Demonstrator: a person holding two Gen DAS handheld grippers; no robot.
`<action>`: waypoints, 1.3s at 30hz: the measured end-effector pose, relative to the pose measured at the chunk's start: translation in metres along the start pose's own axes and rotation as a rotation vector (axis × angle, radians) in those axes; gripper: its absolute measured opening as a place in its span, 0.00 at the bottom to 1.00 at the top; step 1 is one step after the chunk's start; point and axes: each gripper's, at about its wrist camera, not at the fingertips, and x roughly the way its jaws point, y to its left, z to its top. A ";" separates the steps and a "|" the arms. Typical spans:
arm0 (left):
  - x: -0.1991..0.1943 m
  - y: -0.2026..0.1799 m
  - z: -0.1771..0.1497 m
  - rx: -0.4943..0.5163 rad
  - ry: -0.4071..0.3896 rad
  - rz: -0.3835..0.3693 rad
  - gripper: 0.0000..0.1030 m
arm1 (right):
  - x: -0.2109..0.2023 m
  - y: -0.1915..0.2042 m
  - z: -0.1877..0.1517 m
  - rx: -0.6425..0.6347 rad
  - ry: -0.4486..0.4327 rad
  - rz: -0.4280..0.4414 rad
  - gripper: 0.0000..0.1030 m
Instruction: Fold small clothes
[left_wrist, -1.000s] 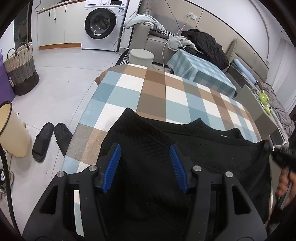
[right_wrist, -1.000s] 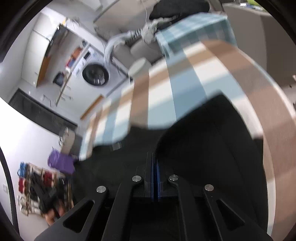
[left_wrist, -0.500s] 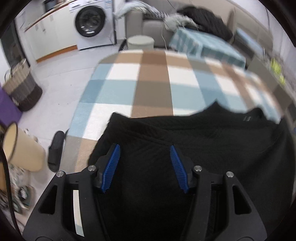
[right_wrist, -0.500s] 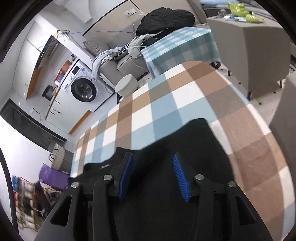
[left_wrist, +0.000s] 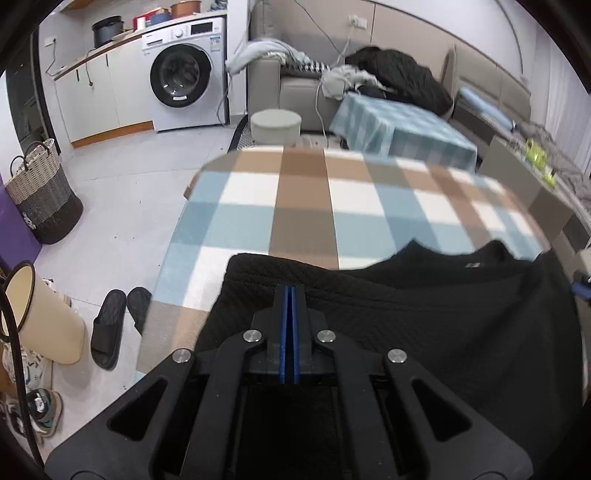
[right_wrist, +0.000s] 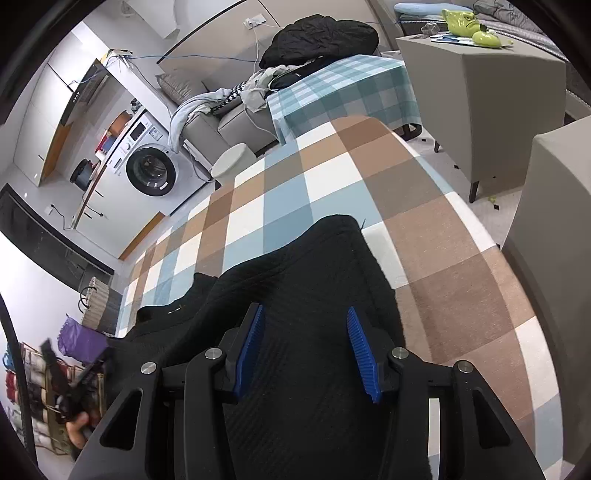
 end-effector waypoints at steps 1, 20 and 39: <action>-0.003 0.002 0.001 -0.008 -0.006 -0.004 0.00 | 0.000 -0.001 0.000 0.001 -0.001 -0.002 0.46; 0.010 0.025 -0.007 -0.099 0.048 0.047 0.33 | 0.011 -0.014 0.013 -0.011 -0.028 -0.101 0.47; 0.005 0.039 -0.015 -0.144 0.052 0.082 0.43 | 0.002 -0.004 0.033 -0.081 -0.216 -0.043 0.05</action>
